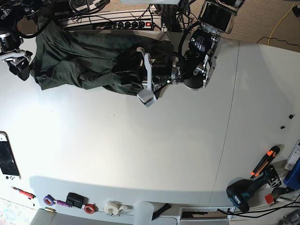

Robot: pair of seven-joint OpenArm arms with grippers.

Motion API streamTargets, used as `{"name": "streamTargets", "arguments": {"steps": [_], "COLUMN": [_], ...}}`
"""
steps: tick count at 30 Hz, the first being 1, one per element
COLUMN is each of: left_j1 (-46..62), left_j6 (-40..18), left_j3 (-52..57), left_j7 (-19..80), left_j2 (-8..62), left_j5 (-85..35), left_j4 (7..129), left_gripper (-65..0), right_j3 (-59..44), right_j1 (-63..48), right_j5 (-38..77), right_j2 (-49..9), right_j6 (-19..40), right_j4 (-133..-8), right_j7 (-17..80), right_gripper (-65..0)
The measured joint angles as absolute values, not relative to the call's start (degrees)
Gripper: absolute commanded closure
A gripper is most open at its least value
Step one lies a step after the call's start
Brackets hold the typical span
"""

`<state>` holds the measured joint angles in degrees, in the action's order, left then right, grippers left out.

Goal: Layout the t-shirt on the table in an organized manner, then fold the t-shirt properly
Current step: 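Fold the hem end over toward the collar with the left gripper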

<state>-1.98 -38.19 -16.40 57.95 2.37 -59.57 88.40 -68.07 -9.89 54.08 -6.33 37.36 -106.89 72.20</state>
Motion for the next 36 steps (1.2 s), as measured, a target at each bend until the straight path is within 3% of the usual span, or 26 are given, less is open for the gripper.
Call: {"name": "streamTargets", "arguments": {"steps": [1, 4, 6, 14, 16, 19, 27, 32, 36], "left_j1": [-1.96, -1.98, -1.96, -1.98, -1.98, -2.02, -2.17, -1.83, -1.89], "left_j6": [-38.48, -39.29, -38.50, -37.15, -38.48, -39.51, -39.48, -37.95, -38.04], "left_j3": [-16.38, -16.51, -17.45, -18.90, -16.51, -10.96, -5.82, -5.89, -5.93], "left_j7": [57.98, 57.84, 56.77, 57.39, 58.72, 59.96, 59.46, 55.70, 58.46], "left_j2": [2.37, 2.37, 2.39, 2.35, 2.33, 2.48, 9.47, 10.24, 10.33], "left_j5": [-59.57, -59.70, -59.59, -61.25, -61.76, -61.95, -54.65, -46.39, -46.13], "left_j4": [88.40, 88.40, 88.40, 88.40, 88.71, 90.28, 91.13, 91.13, 91.13], "left_gripper": [-2.8, -31.6, -36.3, -33.9, -26.0, 0.0, 0.0, 0.0, 0.0], "right_j3": [-68.07, -68.07, -68.07, -68.07, -68.07, -68.07, -68.07, -68.07, -68.07], "right_j1": [-9.89, -9.87, -9.89, -9.87, -9.89, -9.87, -9.87, -9.87, -9.89], "right_j5": [54.08, 54.08, 54.08, 54.11, 54.08, 54.11, 54.08, 54.08, 54.08], "right_j2": [-6.33, -6.33, -6.33, -6.33, -6.33, -6.33, -6.33, -6.33, -6.33], "right_j6": [37.39, 37.36, 37.39, 37.39, 37.39, 37.39, 37.39, 37.39, 37.39], "right_j4": [-106.89, -106.89, -106.89, -106.89, -106.89, -106.89, -106.89, -106.89, -106.89], "right_j7": [72.20, 72.23, 72.20, 72.01, 72.01, 72.01, 72.01, 72.01, 72.01], "right_gripper": [-32.0, -32.0, -32.0, -32.0, -32.0, -32.0, -32.0, -32.0, -32.0]}}
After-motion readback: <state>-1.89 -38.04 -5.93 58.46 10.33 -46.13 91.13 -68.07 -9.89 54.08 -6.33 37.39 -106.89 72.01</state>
